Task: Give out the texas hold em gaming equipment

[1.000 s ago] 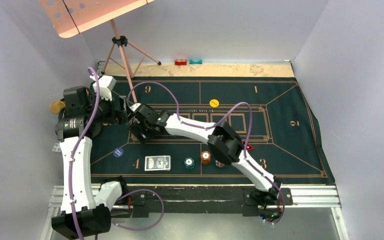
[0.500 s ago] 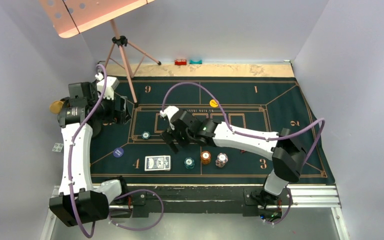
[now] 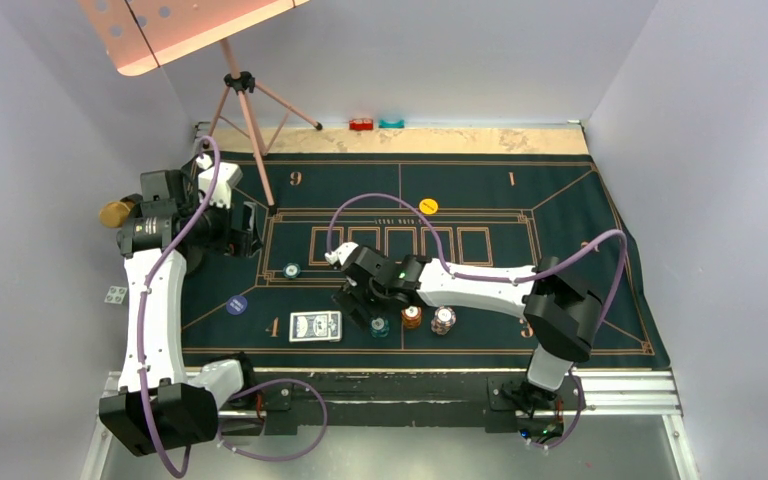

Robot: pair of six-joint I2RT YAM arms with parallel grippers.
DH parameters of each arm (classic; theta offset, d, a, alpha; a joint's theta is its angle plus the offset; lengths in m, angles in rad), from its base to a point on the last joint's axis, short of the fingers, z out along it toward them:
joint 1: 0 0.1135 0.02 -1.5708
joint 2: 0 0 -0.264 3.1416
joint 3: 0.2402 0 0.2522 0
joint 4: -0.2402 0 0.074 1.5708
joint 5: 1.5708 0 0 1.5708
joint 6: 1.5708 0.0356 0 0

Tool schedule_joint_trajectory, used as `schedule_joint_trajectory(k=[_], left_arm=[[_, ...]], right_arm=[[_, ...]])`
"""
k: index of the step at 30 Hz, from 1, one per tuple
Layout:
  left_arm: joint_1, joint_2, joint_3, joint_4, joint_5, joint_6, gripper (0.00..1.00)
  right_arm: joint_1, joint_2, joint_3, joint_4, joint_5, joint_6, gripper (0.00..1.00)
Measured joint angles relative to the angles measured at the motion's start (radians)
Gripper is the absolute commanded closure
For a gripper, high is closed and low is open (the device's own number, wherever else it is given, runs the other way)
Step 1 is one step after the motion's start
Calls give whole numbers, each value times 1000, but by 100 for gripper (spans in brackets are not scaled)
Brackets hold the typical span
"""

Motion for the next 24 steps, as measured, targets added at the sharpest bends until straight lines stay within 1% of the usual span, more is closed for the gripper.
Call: schedule_joint_trajectory(k=[5,10,15,24], left_arm=[[0,0,0,-8,-1,2,0],[0,0,0,-9,-5,2,0],[0,0,0,-9,-8,2,0],[0,0,0,-9,-29,3,0]], right_arm=[[6,6,-28,2,-2,0,16],[18,16,-56,5,-3,6,21],[25,25,-63,10,-8,10,28],[29,30,-82,13,-11,19,49]])
